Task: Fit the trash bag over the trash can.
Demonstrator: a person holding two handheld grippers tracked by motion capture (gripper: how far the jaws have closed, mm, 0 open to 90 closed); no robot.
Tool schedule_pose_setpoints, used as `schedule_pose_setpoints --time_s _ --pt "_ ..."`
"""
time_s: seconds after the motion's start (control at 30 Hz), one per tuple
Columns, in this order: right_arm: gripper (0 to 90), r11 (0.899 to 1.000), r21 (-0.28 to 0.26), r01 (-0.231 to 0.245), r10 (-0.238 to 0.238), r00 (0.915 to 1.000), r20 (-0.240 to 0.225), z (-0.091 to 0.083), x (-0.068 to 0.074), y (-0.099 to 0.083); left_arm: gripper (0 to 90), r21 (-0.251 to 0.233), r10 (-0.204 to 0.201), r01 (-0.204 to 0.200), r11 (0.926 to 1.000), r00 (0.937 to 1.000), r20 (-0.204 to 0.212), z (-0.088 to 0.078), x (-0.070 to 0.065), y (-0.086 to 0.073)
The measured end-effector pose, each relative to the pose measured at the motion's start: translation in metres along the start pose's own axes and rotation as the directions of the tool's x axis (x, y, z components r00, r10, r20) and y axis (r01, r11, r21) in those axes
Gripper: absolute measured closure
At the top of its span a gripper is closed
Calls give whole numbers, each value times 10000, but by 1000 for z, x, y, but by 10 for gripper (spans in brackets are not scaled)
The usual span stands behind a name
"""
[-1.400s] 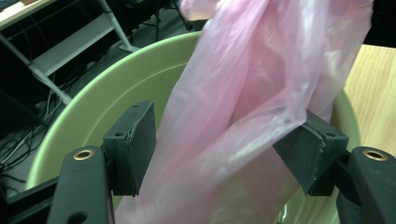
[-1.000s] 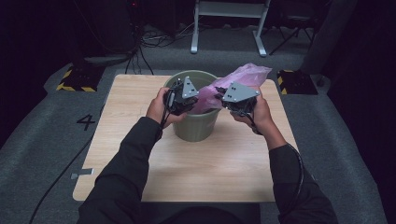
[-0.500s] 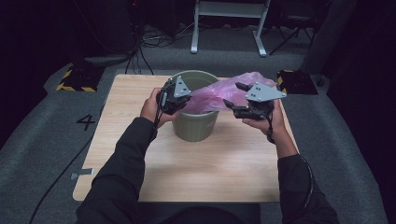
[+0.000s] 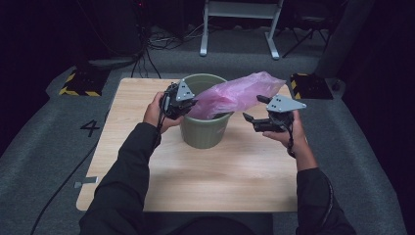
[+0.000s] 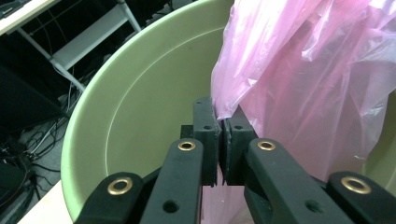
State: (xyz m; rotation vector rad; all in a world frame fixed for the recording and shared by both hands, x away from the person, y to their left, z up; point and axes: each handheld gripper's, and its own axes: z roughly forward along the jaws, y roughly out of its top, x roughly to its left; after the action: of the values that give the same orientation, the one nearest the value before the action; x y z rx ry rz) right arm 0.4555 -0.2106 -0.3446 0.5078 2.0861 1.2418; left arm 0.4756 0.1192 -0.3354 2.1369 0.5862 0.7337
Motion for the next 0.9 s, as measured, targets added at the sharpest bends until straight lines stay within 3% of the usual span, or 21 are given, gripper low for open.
schedule_pose_setpoints --time_s 0.07,0.17,0.27,0.33,0.4,0.5,0.57,0.7,0.77,0.87,0.9 --pt "325 9999 151 -2 -4 9992 397 6 1 -1 853 59 33 -33 10000 10000 47 0 1 0" --pt "572 9997 58 249 -253 9957 888 15 6 0 840 91 -33 32 10000 9999 97 -1 3 -2" --pt "773 9981 -176 583 -565 9946 872 19 11 2 799 106 -141 141 9998 9999 70 -2 4 -5" --pt "856 9962 -380 784 -750 9937 835 20 16 2 703 47 -279 278 9996 9995 147 -3 4 -7" --pt "887 9941 -440 993 -963 9932 655 20 19 4 545 -59 -482 484 9988 9984 286 -5 3 -8" --pt "897 9920 -470 1170 -1144 9920 536 21 24 8 354 -601 -909 913 9940 9958 91 -11 1 -6" --pt "897 9904 -491 1290 -1265 9907 511 21 27 11 291 -913 -988 1004 9907 9949 211 -17 -1 -4" --pt "896 9861 -408 1608 -1589 9862 469 21 32 17 271 -1182 -657 720 9904 9963 560 -21 -8 3" --pt "890 9860 -465 1600 -1587 9868 312 21 34 18 274 -1232 -504 618 9905 9944 934 -19 -13 7" --pt "879 9853 -445 1649 -1645 9863 130 21 37 20 328 -973 -103 181 9951 9968 799 -14 -21 13" --pt "876 9849 -438 1677 -1674 9858 112 21 38 20 351 -821 23 23 9966 9984 564 -12 -24 14"
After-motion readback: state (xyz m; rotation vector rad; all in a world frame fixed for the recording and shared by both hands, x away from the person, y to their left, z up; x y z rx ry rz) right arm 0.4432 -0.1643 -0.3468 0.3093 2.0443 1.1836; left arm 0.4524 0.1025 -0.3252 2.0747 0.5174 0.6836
